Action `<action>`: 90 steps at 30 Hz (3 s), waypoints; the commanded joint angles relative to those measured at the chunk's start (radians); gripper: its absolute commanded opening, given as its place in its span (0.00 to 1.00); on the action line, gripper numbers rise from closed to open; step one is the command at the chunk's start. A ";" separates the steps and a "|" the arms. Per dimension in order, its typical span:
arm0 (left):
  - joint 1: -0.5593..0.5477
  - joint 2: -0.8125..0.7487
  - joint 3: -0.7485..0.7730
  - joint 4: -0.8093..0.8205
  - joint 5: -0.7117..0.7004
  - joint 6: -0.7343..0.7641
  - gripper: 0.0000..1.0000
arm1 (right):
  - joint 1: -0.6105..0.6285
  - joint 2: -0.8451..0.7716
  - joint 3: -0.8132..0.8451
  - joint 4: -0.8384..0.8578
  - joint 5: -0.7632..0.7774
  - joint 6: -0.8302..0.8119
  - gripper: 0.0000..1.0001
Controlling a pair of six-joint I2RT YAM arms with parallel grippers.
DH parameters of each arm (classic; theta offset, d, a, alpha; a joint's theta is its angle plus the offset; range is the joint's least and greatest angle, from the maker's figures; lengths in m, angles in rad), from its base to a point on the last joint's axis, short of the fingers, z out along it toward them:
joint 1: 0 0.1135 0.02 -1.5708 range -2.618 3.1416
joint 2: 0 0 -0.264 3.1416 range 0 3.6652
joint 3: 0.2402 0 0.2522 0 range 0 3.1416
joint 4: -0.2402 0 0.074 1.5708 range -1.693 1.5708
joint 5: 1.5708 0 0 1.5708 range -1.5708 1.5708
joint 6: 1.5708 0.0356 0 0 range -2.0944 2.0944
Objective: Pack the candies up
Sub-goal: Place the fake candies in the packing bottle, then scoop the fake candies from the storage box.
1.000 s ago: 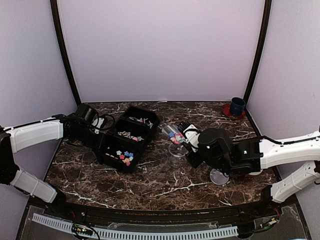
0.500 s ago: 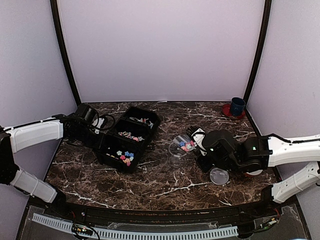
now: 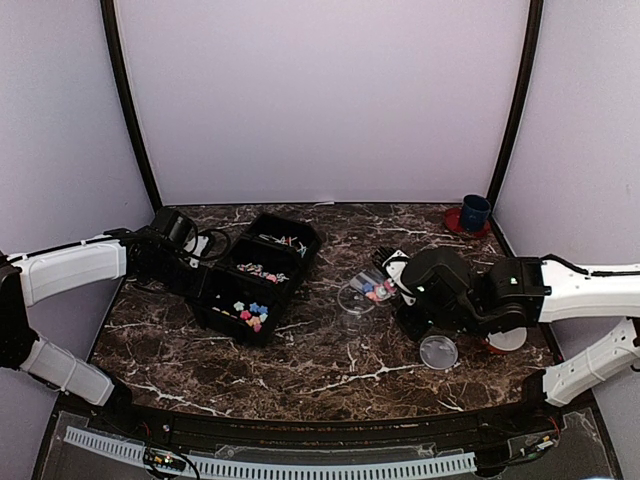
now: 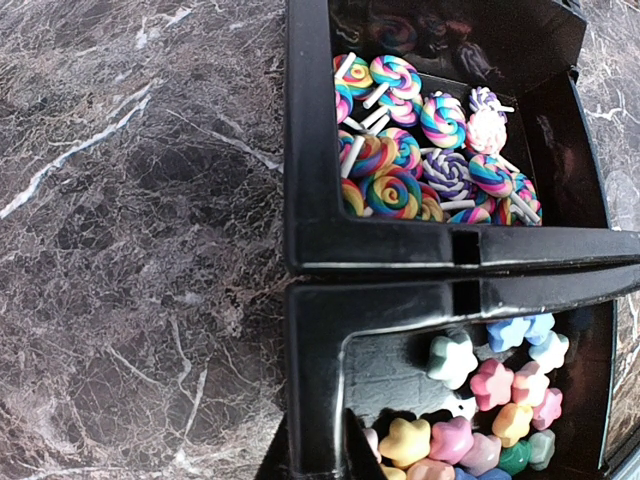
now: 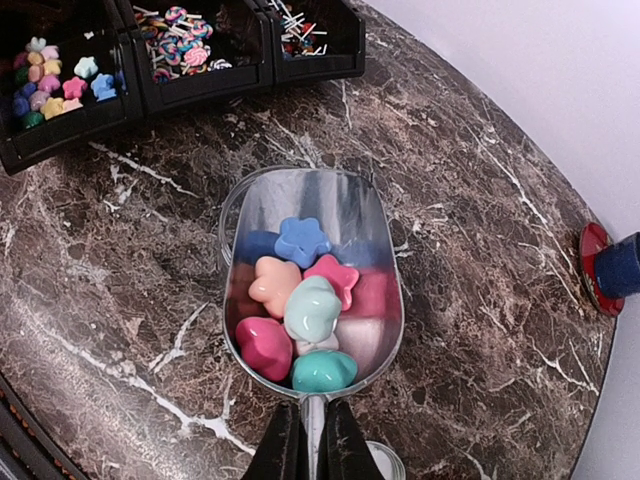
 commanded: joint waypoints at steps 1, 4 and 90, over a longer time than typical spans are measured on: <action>-0.002 -0.059 0.050 0.146 0.054 -0.017 0.00 | -0.001 0.030 0.052 -0.058 -0.018 0.021 0.00; -0.003 -0.060 0.050 0.148 0.057 -0.018 0.00 | -0.002 0.046 0.069 -0.079 -0.034 0.024 0.00; -0.058 -0.051 0.069 0.106 -0.052 0.029 0.00 | 0.101 0.788 0.948 -0.360 -0.243 -0.386 0.00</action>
